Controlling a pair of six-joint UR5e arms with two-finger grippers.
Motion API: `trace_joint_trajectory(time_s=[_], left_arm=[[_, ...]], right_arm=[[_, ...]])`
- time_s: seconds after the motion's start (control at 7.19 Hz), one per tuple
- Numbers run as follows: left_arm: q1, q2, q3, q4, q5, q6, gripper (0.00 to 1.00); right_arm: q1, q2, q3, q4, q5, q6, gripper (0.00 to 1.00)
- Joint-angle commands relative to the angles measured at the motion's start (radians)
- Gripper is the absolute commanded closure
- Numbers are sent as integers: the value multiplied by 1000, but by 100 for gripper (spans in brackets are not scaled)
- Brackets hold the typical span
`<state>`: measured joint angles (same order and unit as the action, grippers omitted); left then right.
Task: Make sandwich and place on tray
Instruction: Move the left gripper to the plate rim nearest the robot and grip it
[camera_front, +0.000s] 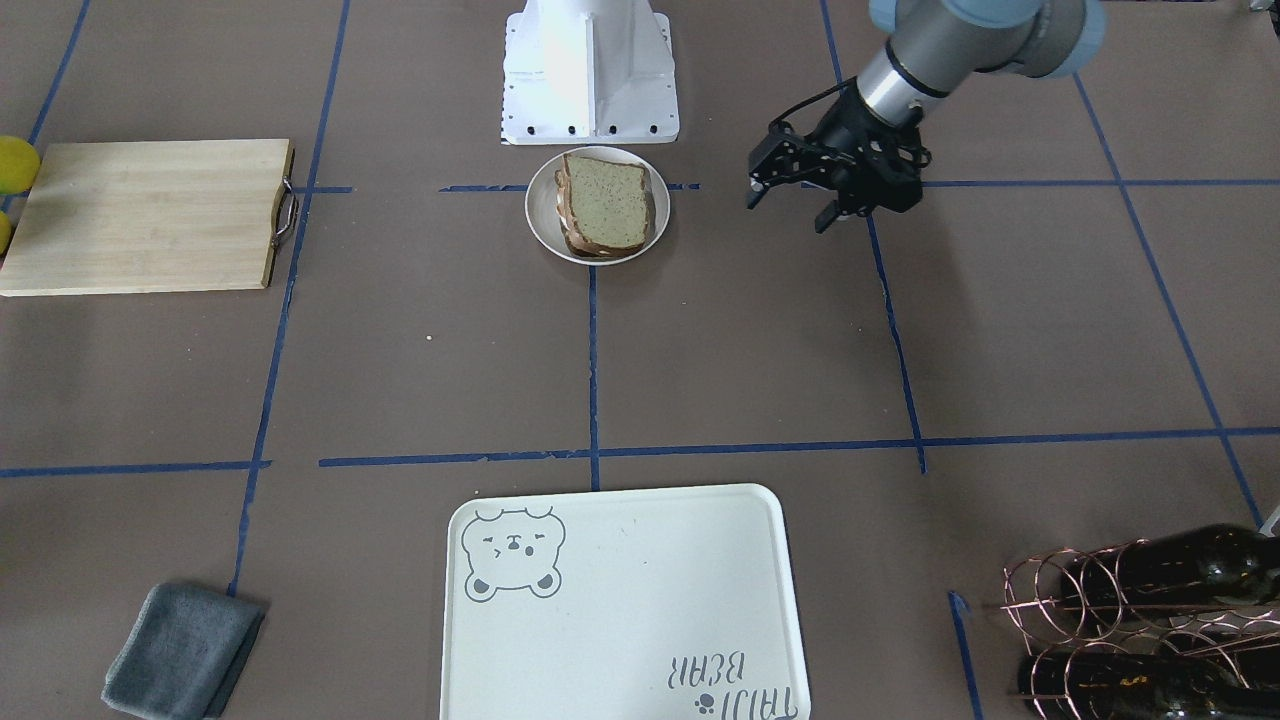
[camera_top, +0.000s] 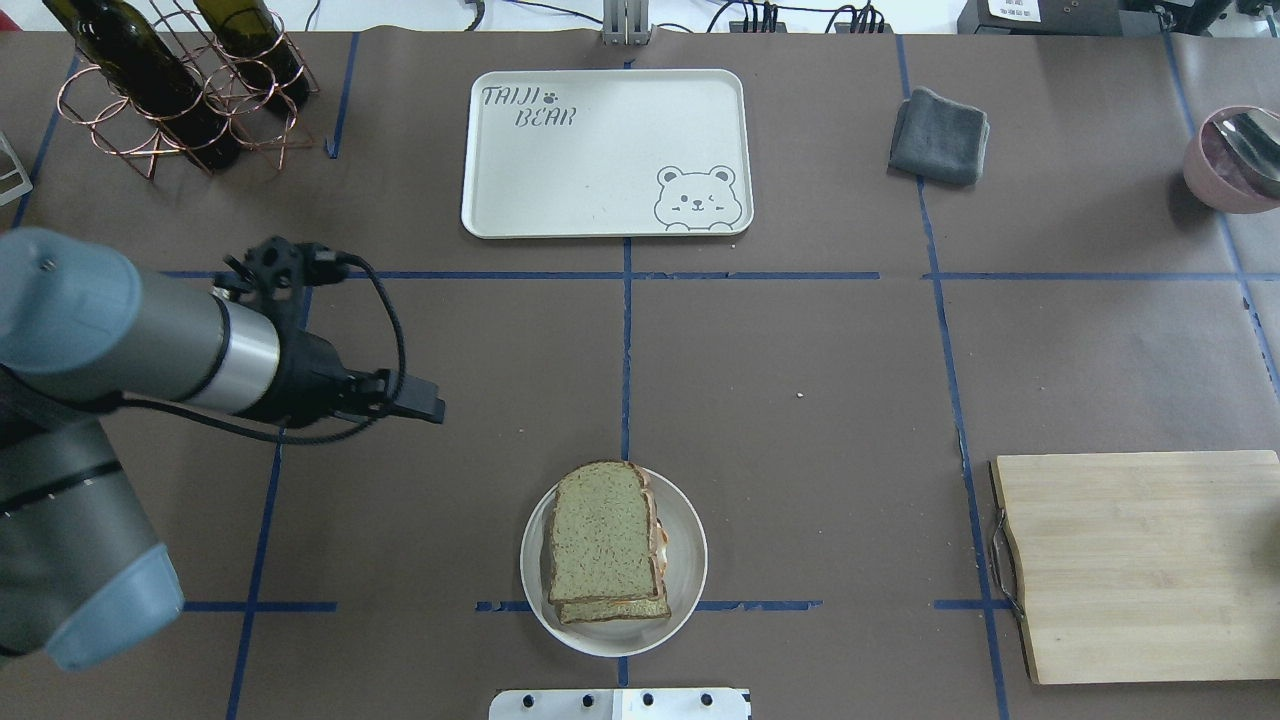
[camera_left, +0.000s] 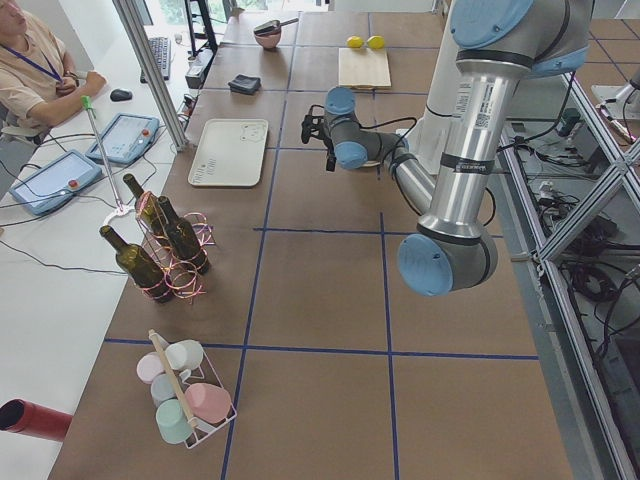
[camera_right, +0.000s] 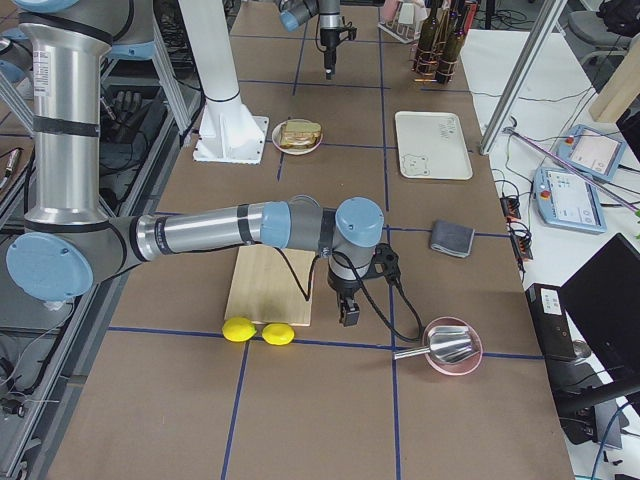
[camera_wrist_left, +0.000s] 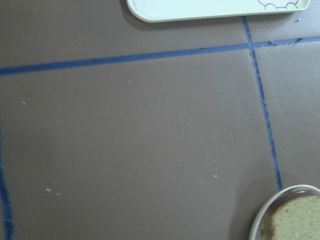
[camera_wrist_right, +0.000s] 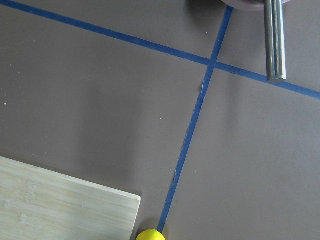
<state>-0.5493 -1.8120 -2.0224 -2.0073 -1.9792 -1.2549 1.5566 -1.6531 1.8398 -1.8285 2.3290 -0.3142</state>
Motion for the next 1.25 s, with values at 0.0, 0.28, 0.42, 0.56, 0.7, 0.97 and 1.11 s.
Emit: trace_joint_trajectory(time_s=[0.0,0.28,0.42,0.56,0.7,0.97,1.11], left_arm=[[178,-42,46,-5,213,-148,0],[230,-67,134,-83,276,-214,19],[247,-69,146,-99,283,-228,31],[256,-69,148,-99,283,-236,42],[267,-75,158,-100,283,-236,45],[278,-84,168,-117,281,-236,52],[288,-85,177,-126,281,-236,53]], right_arm=[[0,-2,-1,0,0,0,0],[0,-5,1,0,1,0,0],[3,-5,2,0,0,0,0],[3,-4,2,0,0,1,0],[3,-5,2,0,0,1,0],[3,-4,2,2,-2,1,0],[3,-4,2,0,-2,1,0]])
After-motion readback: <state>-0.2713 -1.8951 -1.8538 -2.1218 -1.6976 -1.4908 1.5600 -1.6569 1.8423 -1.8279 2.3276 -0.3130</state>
